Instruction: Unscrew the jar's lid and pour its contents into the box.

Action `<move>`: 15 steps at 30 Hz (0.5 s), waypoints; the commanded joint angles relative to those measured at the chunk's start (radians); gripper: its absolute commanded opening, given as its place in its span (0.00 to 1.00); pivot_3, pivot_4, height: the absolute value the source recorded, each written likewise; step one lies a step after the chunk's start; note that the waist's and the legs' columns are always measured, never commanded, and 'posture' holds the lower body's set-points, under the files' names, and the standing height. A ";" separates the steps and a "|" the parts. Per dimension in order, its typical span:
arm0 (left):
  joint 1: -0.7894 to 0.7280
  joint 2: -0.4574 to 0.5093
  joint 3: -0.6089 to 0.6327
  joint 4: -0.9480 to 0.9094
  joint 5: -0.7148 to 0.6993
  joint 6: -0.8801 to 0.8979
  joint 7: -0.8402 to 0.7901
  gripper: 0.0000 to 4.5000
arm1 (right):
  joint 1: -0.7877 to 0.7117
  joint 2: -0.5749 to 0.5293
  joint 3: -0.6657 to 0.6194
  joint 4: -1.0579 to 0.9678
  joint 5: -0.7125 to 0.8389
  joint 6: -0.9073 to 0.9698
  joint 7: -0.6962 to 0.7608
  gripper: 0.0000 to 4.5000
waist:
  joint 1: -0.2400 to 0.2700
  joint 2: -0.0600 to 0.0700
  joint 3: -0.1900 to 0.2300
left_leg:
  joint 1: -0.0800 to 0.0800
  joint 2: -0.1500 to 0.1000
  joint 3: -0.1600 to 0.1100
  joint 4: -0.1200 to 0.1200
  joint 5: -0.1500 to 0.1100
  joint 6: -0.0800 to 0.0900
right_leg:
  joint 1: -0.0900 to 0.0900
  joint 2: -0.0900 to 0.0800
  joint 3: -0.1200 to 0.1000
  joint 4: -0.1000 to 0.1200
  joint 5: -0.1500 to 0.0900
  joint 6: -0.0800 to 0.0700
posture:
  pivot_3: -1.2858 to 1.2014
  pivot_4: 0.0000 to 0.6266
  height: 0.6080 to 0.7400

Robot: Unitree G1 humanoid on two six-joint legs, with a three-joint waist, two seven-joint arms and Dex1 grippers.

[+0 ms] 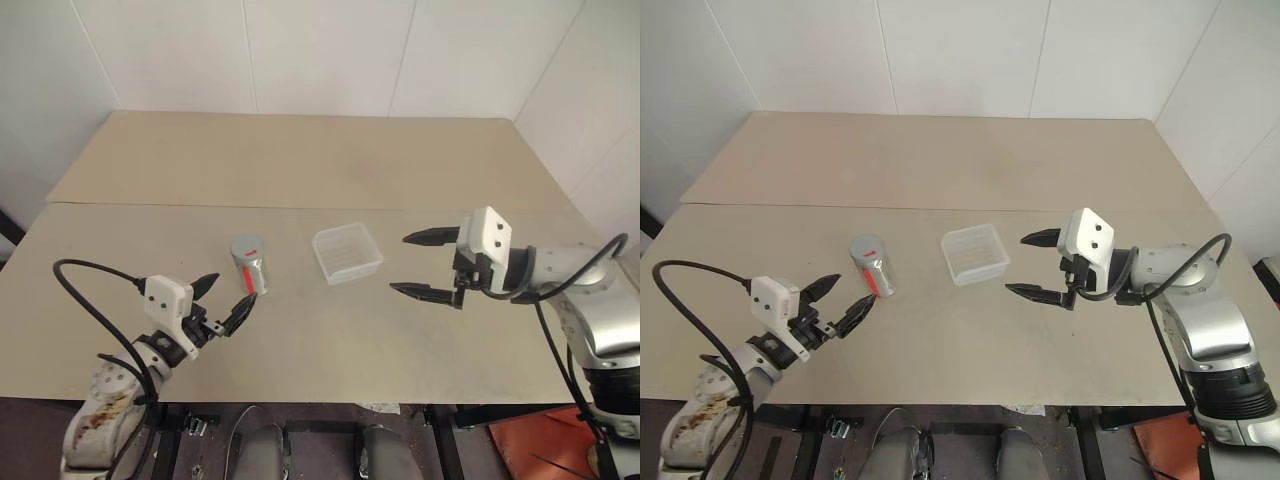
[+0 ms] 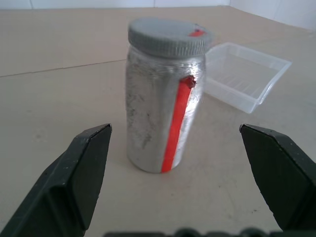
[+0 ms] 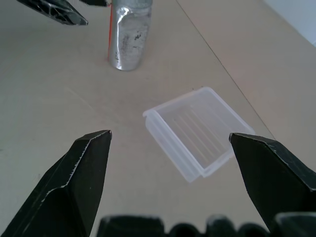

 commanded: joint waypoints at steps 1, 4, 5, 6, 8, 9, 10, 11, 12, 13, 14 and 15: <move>-0.021 -0.040 -0.027 -0.031 0.051 -0.029 0.075 1.00 | -0.029 0.007 0.008 -0.016 0.006 -0.034 0.026 0.99 | 0.000 0.000 0.000 | 0.000 0.000 0.000 0.000 0.000 0.000 | 0.000 0.000 0.000 0.000 0.000 0.000 | 0.52 0.24 1.00; -0.052 -0.092 -0.080 -0.014 0.124 -0.047 0.148 1.00 | -0.035 0.018 0.021 -0.013 0.004 -0.044 0.040 0.99 | 0.002 0.000 0.000 | 0.000 0.000 0.000 0.000 0.000 0.000 | 0.000 0.000 0.000 0.000 0.000 0.000 | 0.52 0.24 1.00; -0.067 -0.119 -0.097 -0.008 0.141 -0.050 0.175 1.00 | -0.039 0.023 0.023 -0.013 0.004 -0.044 0.041 0.99 | 0.002 0.000 0.000 | 0.000 -0.001 0.000 0.000 0.000 0.000 | 0.000 0.000 0.000 0.000 0.000 0.000 | 0.52 0.24 1.00; -0.080 -0.139 -0.107 -0.003 0.153 -0.047 0.197 1.00 | -0.043 0.027 0.025 -0.015 0.003 -0.041 0.041 0.99 | 0.003 0.000 0.000 | 0.000 -0.001 0.000 0.000 0.000 0.000 | 0.001 0.000 0.000 0.000 0.000 0.000 | 0.52 0.24 1.00; -0.101 -0.167 -0.120 0.009 0.174 -0.048 0.228 1.00 | -0.047 0.031 0.028 -0.023 0.002 -0.039 0.041 0.99 | 0.002 0.000 0.000 | 0.000 -0.001 -0.001 0.000 0.000 0.000 | 0.001 0.000 0.000 0.000 0.000 0.000 | 0.52 0.24 1.00; -0.108 -0.177 -0.123 0.014 0.184 -0.046 0.240 1.00 | -0.046 0.031 0.028 -0.028 0.003 -0.037 0.041 0.99 | 0.002 0.000 0.000 | 0.000 -0.001 -0.001 0.000 0.000 0.000 | 0.000 0.000 0.000 0.000 0.000 0.000 | 0.52 0.24 1.00; -0.112 -0.183 -0.127 0.016 0.188 -0.046 0.245 1.00 | -0.045 0.030 0.027 -0.033 0.004 -0.037 0.042 0.99 | 0.001 0.000 0.000 | 0.000 -0.001 -0.001 0.000 0.000 0.000 | 0.000 0.000 0.000 0.000 0.000 0.000 | 0.52 0.24 1.00; -0.115 -0.188 -0.134 0.019 0.194 -0.047 0.249 1.00 | -0.043 0.028 0.025 -0.038 0.006 -0.037 0.044 0.99 | 0.000 0.000 0.000 | 0.000 -0.001 -0.001 0.000 0.000 0.000 | 0.000 0.000 0.000 0.000 0.000 0.000 | 0.52 0.24 1.00; -0.118 -0.196 -0.138 0.024 0.203 -0.049 0.261 1.00 | -0.041 0.027 0.024 -0.042 0.009 -0.037 0.045 0.99 | -0.002 0.000 0.000 | 0.000 -0.001 -0.001 0.000 0.000 0.000 | 0.000 0.000 0.000 0.000 0.000 0.000 | 0.52 0.24 1.00; -0.120 -0.200 -0.140 0.029 0.209 -0.050 0.270 1.00 | -0.039 0.027 0.022 -0.047 0.011 -0.035 0.044 0.99 | -0.003 0.000 0.000 | 0.000 -0.001 -0.001 0.000 0.000 0.000 | 0.000 0.000 0.000 0.000 0.000 0.000 | 0.52 0.24 1.00; -0.125 -0.205 -0.141 0.039 0.222 -0.054 0.283 1.00 | -0.037 0.026 0.020 -0.050 0.012 -0.035 0.046 0.99 | -0.001 0.000 0.000 | 0.000 -0.001 -0.001 0.000 0.000 0.000 | 0.000 0.000 0.000 0.000 0.000 0.000 | 0.52 0.24 1.00; -0.133 -0.211 -0.139 0.049 0.231 -0.058 0.294 1.00 | -0.035 0.025 0.019 -0.053 0.014 -0.035 0.047 0.99 | 0.000 0.000 0.000 | 0.000 -0.001 -0.001 0.000 0.000 0.000 | 0.000 0.000 0.000 0.000 0.000 0.000 | 0.52 0.24 1.00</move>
